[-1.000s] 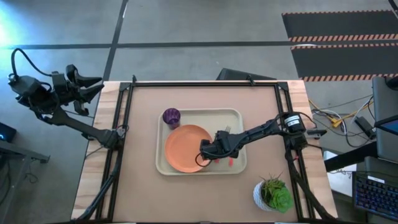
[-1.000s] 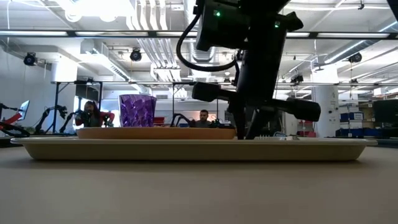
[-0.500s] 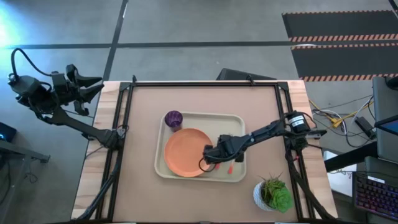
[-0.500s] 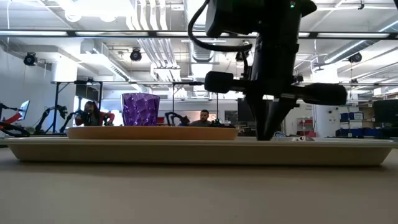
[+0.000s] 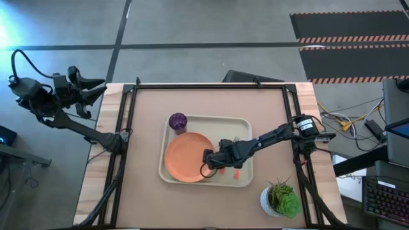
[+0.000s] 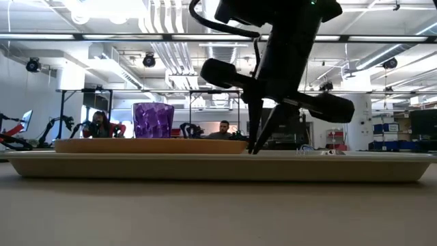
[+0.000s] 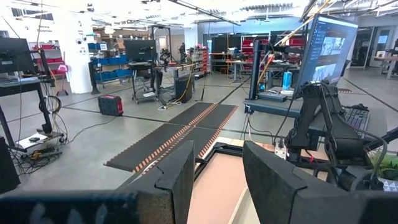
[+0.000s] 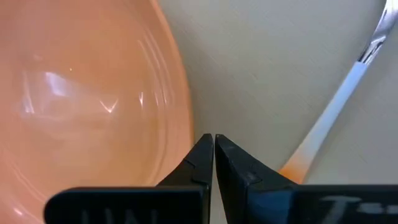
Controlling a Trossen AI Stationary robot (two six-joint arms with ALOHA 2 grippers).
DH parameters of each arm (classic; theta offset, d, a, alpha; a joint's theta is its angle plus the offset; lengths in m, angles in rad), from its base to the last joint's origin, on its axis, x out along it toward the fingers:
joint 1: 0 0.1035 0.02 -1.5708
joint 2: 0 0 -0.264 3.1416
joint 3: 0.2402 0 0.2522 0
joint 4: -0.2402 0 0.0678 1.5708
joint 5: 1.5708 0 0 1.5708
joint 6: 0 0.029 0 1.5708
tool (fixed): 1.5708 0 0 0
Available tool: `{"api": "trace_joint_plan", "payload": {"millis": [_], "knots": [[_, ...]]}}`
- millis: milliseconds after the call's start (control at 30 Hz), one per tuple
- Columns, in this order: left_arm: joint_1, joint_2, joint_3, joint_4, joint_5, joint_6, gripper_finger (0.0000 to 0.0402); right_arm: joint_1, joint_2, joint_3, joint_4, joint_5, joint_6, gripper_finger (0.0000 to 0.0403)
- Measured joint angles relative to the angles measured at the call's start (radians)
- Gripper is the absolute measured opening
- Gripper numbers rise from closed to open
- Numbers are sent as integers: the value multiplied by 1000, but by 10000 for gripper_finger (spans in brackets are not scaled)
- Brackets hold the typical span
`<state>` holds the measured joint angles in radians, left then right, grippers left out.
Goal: Pick and place plate/cup/fork/spoon on tray
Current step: Adjust the orange plate, then adjust the orange fork
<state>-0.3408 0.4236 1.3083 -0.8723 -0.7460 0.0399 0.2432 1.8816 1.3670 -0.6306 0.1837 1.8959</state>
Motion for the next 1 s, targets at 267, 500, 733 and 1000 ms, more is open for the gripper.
{"api": "trace_joint_plan", "payload": {"millis": [267,500,733,1000], "knots": [[0,0,0,0,0,0,120,41,0,0,-13,-19,53,8],[0,0,0,0,0,0,120,61,1,0,-48,-19,96,8],[0,0,0,0,0,1,120,60,1,-10,-54,-18,96,8],[0,0,0,0,0,1,120,60,2,-23,-82,-35,93,8]]}}
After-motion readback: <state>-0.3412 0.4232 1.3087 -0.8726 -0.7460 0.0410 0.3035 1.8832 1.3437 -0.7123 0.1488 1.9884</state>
